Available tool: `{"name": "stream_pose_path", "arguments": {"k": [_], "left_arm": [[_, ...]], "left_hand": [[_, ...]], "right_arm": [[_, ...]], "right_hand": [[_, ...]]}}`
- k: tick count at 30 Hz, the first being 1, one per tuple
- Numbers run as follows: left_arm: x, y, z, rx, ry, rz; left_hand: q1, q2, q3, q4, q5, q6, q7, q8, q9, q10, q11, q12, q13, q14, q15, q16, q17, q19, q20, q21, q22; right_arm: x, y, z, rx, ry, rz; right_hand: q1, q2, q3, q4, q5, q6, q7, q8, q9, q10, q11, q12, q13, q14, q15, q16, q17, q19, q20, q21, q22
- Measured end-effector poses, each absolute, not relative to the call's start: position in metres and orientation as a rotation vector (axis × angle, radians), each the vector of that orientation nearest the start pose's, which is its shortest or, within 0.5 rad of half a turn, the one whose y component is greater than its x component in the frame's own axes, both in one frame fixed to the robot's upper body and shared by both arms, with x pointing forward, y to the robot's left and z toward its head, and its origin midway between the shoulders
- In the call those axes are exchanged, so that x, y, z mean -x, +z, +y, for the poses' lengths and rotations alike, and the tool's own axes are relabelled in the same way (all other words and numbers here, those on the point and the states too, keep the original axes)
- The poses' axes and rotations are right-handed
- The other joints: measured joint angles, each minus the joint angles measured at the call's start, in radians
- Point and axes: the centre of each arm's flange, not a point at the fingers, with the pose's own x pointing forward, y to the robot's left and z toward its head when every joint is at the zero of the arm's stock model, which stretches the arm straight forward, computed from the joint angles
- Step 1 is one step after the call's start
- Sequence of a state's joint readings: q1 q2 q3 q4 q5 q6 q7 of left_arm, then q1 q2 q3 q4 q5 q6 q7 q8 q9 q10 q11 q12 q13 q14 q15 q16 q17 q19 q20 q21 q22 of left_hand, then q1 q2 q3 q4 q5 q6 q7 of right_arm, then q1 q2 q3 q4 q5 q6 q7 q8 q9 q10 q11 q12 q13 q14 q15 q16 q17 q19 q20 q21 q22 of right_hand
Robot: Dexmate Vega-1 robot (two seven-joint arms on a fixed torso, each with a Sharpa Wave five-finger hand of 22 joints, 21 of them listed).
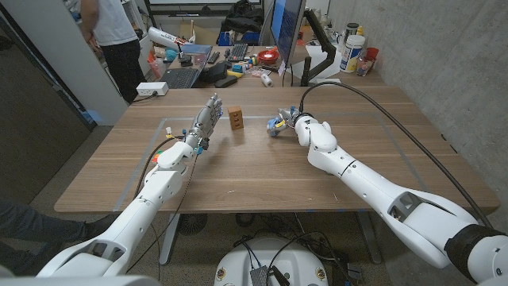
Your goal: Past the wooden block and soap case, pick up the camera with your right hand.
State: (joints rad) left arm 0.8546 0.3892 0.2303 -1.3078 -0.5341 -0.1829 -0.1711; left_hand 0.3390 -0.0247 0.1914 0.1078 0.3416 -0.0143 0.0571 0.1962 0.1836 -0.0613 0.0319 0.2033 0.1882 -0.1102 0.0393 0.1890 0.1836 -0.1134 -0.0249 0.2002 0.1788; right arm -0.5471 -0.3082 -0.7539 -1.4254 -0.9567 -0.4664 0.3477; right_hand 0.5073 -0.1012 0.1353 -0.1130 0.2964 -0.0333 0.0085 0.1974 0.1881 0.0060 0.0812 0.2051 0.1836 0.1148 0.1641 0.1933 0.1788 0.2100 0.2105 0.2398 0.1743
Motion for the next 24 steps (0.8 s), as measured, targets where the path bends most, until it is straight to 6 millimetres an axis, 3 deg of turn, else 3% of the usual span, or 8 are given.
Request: {"name": "stream_pose_path", "arguments": {"k": [15,20,24], "left_arm": [[-0.656,-0.024,0.276,0.039,-0.279,-0.565],[-0.658,-0.024,0.277,0.04,-0.277,-0.56],[-0.659,-0.025,0.277,0.042,-0.276,-0.556]], "left_hand": [[0.0,0.0,-0.003,-0.003,0.0,0.0,0.0,0.0,0.0,0.0,0.0,0.0,0.0,0.0,0.0,0.0,0.0,0.0,0.0,0.0,0.0],[0.004,0.004,-0.003,-0.003,0.0,0.0,0.0,0.0,0.0,0.0,0.0,0.0,0.0,0.0,0.0,0.0,0.0,-0.005,0.005,0.0,0.0],[0.005,0.005,-0.003,-0.003,0.0,0.0,0.0,0.0,0.0,0.0,0.0,0.0,0.0,0.0,0.0,0.0,0.0,-0.005,0.005,0.0,0.0]], "right_arm": [[-0.676,0.019,-0.094,1.569,0.035,-0.263],[-0.68,0.02,-0.093,1.579,0.037,-0.25],[-0.682,0.019,-0.093,1.578,0.035,-0.241]], "right_hand": [[0.011,0.0,-0.004,-0.004,0.008,0.041,-0.005,0.014,0.0,0.046,-0.007,0.015,0.0,0.02,-0.013,0.0,0.0,0.025,0.004,0.0,0.005],[0.023,-0.001,-0.007,-0.001,0.016,0.077,-0.016,0.021,0.005,0.085,-0.011,0.031,0.005,0.045,-0.017,0.004,0.0,0.05,0.006,0.0,0.005],[0.023,-0.001,-0.009,0.0,0.016,0.114,-0.029,0.032,0.005,0.122,-0.015,0.046,0.009,0.08,-0.019,0.009,0.0,0.095,0.004,0.003,0.005]]}}
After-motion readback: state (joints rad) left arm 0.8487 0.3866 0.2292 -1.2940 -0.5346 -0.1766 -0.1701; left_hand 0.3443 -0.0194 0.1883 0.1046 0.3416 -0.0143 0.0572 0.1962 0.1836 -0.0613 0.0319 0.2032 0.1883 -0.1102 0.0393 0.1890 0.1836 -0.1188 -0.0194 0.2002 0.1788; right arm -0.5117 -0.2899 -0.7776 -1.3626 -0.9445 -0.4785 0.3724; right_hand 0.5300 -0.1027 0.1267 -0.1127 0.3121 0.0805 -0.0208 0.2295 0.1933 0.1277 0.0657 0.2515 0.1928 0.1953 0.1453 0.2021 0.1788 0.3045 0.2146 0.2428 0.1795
